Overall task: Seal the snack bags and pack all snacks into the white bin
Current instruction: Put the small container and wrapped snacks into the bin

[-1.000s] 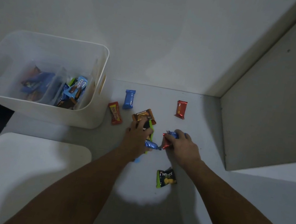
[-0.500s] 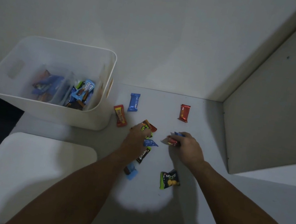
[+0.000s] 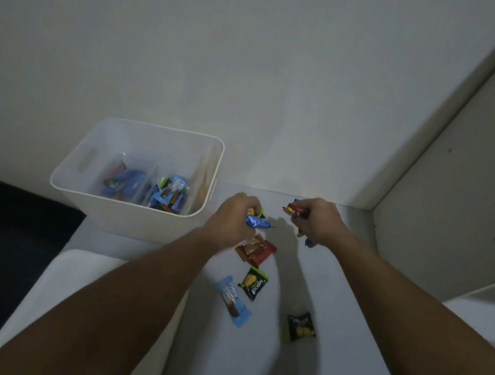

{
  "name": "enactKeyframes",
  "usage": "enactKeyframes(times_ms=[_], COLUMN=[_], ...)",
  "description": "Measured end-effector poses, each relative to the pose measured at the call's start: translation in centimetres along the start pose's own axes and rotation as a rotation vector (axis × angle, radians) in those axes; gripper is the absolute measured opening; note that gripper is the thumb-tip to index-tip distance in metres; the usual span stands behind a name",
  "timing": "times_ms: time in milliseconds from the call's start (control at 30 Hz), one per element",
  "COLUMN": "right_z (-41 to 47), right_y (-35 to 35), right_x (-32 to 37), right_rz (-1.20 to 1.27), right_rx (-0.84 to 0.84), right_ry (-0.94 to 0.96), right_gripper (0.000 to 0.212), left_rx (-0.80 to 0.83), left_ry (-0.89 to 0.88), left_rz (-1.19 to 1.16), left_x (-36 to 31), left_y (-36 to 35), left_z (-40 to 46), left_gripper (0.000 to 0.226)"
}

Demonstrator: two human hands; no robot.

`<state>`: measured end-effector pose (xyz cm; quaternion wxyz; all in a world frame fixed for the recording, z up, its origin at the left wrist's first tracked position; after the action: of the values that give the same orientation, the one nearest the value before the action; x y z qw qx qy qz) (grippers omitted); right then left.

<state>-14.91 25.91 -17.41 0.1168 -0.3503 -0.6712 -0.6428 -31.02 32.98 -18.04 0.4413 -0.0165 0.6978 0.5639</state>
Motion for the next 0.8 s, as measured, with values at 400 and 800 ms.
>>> enactKeyframes(times_ms=[400, 800], right_z=[4.7, 10.8], right_y=[-1.2, -10.1], right_x=[17.5, 25.1], right_rz=[0.024, -0.056], right_rx=[0.073, 0.122], right_ry=[0.163, 0.215], right_gripper=[0.02, 0.027], left_rx=[-0.183, -0.112], left_ry=[0.176, 0.382], left_rz=[0.031, -0.028], left_x=[5.4, 15.9], left_y=[17.1, 20.3], left_z=[-0.4, -0.5], left_gripper=[0.032, 0.028])
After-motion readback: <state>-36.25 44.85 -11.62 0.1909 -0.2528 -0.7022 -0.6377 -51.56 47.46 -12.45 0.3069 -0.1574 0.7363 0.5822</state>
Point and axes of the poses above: each hand's wrist, its own z-axis towards the middle knuckle, its own y-axis out of the back of the hand, x = y × z, the point moved 10 cm from there along z, towards the middle knuckle, and after that the axes turned 6 degrees about y, right-handed, at the moved point
